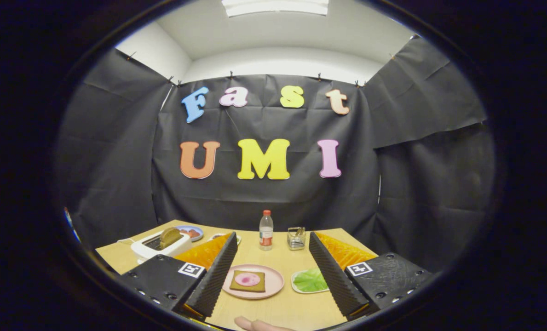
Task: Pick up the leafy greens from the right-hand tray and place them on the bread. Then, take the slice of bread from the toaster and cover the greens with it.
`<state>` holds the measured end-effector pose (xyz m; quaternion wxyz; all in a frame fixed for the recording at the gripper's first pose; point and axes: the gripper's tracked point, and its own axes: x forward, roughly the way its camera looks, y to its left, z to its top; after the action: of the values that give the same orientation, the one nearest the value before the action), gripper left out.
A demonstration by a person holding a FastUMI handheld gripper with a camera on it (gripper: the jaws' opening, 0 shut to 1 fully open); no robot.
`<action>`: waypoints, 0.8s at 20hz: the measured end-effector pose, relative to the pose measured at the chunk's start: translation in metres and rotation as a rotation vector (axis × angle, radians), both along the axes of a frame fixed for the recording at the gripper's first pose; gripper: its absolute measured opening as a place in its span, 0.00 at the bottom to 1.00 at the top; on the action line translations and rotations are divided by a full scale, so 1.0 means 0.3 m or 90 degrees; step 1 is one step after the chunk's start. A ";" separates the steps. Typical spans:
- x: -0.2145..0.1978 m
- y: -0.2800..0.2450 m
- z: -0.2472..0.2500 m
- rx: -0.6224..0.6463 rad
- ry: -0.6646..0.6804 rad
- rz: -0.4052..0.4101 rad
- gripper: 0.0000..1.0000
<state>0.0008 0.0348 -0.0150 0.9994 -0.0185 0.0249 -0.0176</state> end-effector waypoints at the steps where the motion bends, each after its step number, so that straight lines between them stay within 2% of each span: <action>1: 0.002 -0.003 -0.004 0.000 0.003 -0.002 0.96; 9: 0.042 -0.069 -0.004 -0.017 0.003 -0.033 0.96; 16: 0.182 -0.221 0.004 -0.001 0.033 -0.074 0.96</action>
<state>0.0554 -0.0314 -0.0137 0.9957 -0.0182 0.0516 -0.0747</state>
